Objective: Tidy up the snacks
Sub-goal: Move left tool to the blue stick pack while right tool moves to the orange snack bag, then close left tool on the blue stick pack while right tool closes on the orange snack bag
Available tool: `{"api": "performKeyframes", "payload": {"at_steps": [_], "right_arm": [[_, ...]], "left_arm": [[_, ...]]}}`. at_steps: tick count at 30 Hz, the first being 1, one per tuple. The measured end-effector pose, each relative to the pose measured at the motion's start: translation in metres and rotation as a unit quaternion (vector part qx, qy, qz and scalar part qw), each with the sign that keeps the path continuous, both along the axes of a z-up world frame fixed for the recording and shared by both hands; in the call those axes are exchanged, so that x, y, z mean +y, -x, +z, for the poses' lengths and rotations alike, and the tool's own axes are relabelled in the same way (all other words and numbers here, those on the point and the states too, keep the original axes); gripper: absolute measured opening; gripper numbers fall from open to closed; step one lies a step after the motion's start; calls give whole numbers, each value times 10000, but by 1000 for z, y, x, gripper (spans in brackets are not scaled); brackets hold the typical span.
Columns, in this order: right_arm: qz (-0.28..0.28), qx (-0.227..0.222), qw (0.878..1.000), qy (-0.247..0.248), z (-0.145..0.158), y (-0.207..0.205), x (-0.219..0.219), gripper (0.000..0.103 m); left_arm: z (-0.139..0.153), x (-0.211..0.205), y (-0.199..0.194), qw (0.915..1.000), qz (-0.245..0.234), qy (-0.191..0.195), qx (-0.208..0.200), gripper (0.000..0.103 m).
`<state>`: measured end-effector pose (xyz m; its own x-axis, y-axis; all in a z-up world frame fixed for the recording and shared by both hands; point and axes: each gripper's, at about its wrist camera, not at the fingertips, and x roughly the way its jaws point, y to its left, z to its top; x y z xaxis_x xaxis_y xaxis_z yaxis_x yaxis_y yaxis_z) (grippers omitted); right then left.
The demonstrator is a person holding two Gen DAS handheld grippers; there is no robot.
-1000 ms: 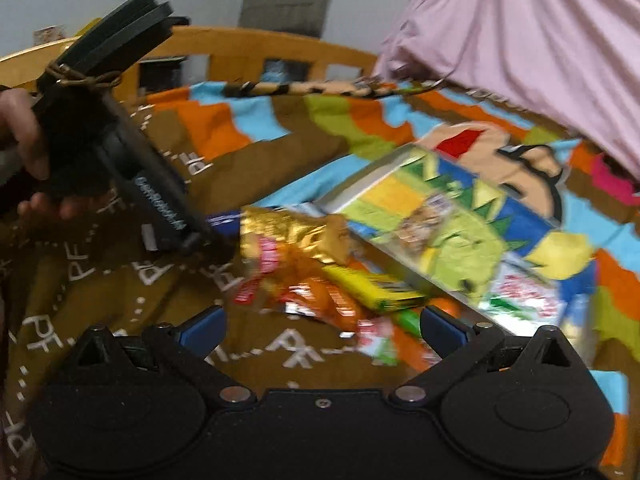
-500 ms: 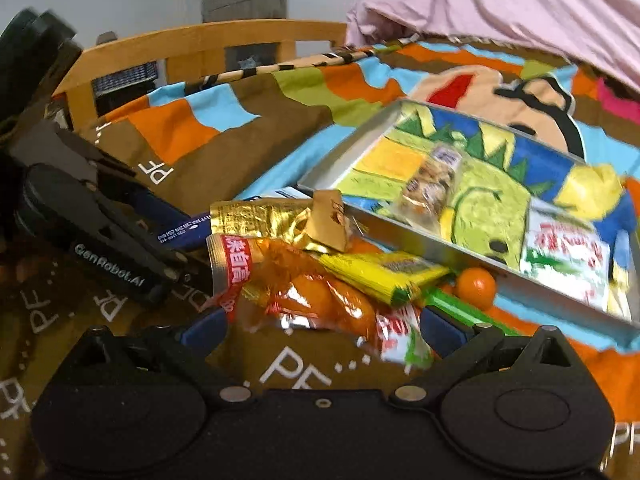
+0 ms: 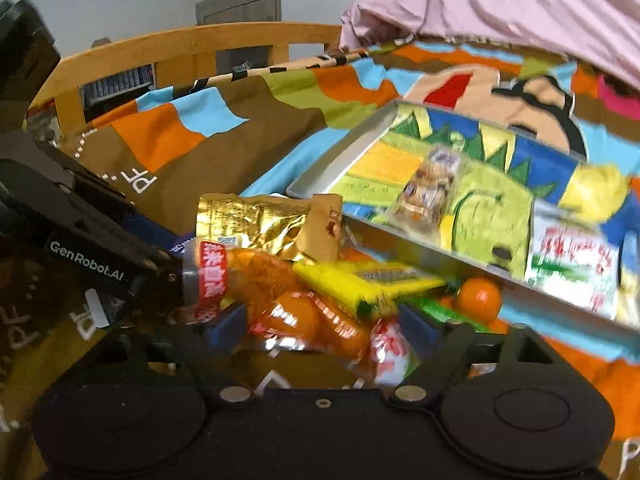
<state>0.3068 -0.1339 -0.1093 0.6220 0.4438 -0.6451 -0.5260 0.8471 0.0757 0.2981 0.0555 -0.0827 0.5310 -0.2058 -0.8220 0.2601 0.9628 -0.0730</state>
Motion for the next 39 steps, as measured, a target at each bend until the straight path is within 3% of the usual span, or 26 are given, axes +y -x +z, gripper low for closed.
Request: {"api": "performKeyframes", "payload": {"at_steps": [3,6,9,13,17,21,27,32,36,39], "right_arm": [[24,74,10000,-2,2,6,1,73],[178,-168,9994,239,-1,5,8,84],[147,-78,9998,91,-4,-5,6,87],[158,-90,9998,-2,-3,-6,3,74],[149,-248,9994,200,-1,5,6,73],[-79,-72,9997,217,7,16,-2,72],[-10,39,9986,521,16,41,-8,75],[13,-100,9986,510,9,34,-6,86],[-78,208,9992,328,2,24,-8,86],[-152,220,9993,272,2,28,-11,83]], "left_arm": [[3,-1,4,10000,-5,-6,65,45],[1,-1,3,10000,39,-30,87,45],[-3,0,-3,9999,109,20,122,46],[-9,2,-8,9998,137,90,147,46],[-5,2,-5,9997,161,77,154,44],[0,2,6,9990,296,171,276,44],[5,-11,27,9988,208,-94,429,45],[1,-16,20,9989,139,-45,438,60],[-4,-19,17,9990,79,-130,423,59],[-3,-18,20,9990,136,-200,383,47]]}}
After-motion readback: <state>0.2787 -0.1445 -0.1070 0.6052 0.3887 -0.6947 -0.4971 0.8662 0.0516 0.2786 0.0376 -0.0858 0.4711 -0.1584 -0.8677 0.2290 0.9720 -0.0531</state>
